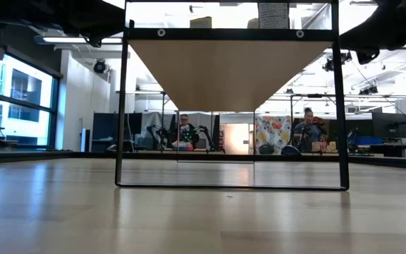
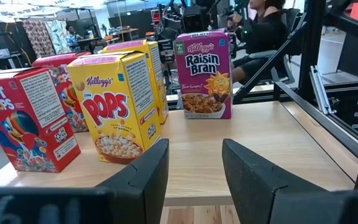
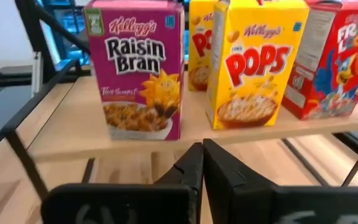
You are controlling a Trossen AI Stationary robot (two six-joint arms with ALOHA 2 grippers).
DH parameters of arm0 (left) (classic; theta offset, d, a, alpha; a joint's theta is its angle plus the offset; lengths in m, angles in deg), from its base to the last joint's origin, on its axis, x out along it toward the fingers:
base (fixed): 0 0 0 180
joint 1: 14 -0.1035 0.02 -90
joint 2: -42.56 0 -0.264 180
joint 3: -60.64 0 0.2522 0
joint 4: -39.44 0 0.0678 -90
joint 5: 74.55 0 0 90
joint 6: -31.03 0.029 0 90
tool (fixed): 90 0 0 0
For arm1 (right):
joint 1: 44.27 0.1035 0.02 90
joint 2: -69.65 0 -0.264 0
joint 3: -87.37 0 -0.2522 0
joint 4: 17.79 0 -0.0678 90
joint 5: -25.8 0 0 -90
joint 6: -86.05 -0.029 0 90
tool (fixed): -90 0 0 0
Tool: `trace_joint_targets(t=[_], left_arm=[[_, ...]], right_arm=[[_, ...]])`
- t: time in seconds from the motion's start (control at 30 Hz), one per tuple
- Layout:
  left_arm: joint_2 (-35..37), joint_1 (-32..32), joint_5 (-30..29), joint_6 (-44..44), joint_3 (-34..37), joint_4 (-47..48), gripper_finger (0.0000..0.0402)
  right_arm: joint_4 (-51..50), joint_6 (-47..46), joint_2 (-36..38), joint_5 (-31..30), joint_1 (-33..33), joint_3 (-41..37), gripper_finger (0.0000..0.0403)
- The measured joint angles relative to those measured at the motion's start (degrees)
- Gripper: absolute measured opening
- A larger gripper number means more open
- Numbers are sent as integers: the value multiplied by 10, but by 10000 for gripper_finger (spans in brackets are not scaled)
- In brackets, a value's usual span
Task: Stack cereal on shelf
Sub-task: Put the purple cereal box on the shelf aligned with the other purple cereal box
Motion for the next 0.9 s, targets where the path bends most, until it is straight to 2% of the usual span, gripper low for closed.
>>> trace_joint_targets(t=[0.1, 0.17, 0.33, 0.47, 0.57, 0.77, 0.9], left_arm=[[0, 0, 0, 0, 0, 0, 140], [0, 0, 0, 0, 0, 0, 140], [0, 0, 0, 0, 0, 1, 140], [0, 0, 0, 0, 0, 0, 140], [0, 0, 0, 7, 0, 0, 140], [0, 0, 0, 23, 0, 0, 140], [0, 0, 0, 23, 0, 0, 140]], right_arm=[[-38, -19, 33, 9, 0, 0, 7], [-29, -19, 57, 19, 0, -18, 2], [114, 62, 124, 67, -9, -100, 1], [141, 75, 166, 147, -21, -100, 0], [144, 81, 174, 169, -29, -108, 0], [150, 63, 173, 175, -57, -128, 0], [154, 63, 173, 210, -76, -128, 0]])
